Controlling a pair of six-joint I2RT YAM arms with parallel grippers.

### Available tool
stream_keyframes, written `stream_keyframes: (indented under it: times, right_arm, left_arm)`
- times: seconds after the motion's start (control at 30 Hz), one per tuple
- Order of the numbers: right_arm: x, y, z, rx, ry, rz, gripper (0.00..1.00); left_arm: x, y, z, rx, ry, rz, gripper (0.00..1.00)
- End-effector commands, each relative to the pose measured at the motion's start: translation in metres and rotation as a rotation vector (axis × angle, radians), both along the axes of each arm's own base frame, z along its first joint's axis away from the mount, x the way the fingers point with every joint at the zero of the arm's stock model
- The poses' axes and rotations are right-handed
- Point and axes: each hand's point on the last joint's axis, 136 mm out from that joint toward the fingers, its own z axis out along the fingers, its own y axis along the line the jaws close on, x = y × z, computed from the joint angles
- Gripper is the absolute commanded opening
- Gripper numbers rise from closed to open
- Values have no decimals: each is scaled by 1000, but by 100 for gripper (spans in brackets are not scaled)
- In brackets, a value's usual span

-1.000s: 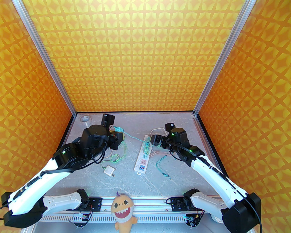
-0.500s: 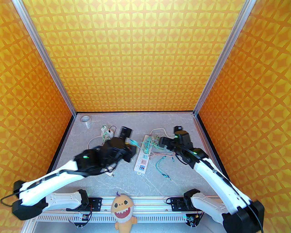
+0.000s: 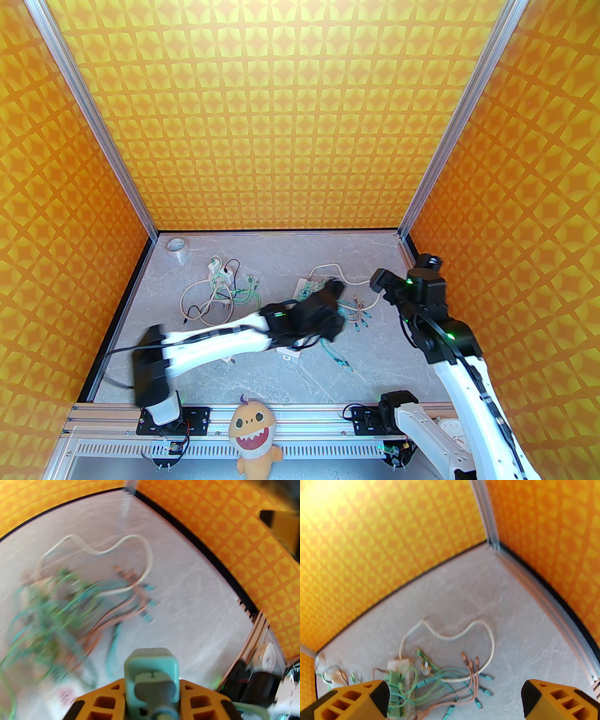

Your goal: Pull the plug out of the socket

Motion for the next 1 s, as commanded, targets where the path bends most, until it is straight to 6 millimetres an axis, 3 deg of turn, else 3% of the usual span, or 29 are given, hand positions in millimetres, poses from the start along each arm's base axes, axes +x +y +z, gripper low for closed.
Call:
stream_keyframes:
  times: [0.0,0.1,0.2,0.33,0.37,0.4,0.5,0.67,0.83,0.97]
  right_arm:
    - [-7,-9,-1,-19,21,-43,98]
    - [-6,-8,-8,-18,35,-35,99]
    - [-4,-5,-16,-14,48,-20,98]
    - [1,2,-27,0,77,14,99]
    - [2,4,-31,5,88,24,98]
    - [4,6,-36,10,99,36,99]
    - [7,13,-47,27,125,67,99]
    - [11,26,-61,53,157,137,98]
    - [14,50,-71,102,177,270,96]
    - [13,75,-82,128,213,371,89]
  left_arm:
    - [-2,-34,-2,-10,-23,-80,11]
    - [10,-44,-42,89,-11,-69,12]
    - [16,-48,-69,136,14,-61,21]
    - [21,-45,-80,151,25,-47,38]
    - [22,-43,-78,149,23,-47,42]
    - [22,-41,-75,144,20,-46,54]
    - [21,-34,-63,134,7,-49,65]
    - [19,-9,-35,95,-4,-27,71]
    - [20,40,-4,53,-31,38,80]
    - [21,94,15,17,-45,118,89]
